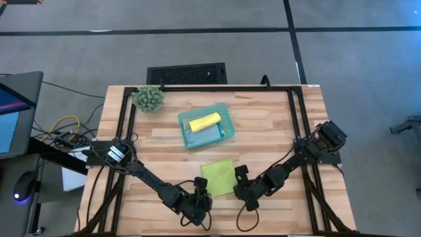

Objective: Fold microfiber towels
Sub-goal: Fold the light green towel

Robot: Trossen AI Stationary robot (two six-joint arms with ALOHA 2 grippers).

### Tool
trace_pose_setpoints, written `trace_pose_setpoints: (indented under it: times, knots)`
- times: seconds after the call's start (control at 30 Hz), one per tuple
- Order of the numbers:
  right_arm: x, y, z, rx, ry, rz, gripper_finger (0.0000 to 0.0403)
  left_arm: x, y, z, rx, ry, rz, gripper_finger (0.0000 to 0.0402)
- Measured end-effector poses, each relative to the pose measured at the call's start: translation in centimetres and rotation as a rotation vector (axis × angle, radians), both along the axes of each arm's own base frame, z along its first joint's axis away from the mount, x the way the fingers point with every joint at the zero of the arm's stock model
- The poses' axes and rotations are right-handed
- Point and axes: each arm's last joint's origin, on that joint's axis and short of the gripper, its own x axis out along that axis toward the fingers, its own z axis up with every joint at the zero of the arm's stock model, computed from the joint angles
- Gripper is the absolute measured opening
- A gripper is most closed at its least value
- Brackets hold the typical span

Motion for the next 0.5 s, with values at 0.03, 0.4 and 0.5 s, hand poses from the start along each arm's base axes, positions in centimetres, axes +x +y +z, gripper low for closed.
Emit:
trace_pose_setpoints:
  times: [0.03, 0.4, 0.5]
  knots:
    - [0.0, 0.0, 0.0, 0.0, 0.0, 0.0, 0.0049, 0.0, 0.0, 0.0, -0.003, 0.0, 0.002, 0.0116]
    - [-0.7, 1.4, 1.0, 0.104, 0.044, 0.045, 0.0009, 0.0, -1.4, 0.5, -0.043, -0.006, -0.066, 0.001]
    - [-0.6, 2.3, 2.1, 0.204, 0.094, 0.055, 0.0015, 0.2, -2.7, 1.7, -0.067, -0.038, -0.109, 0.0009]
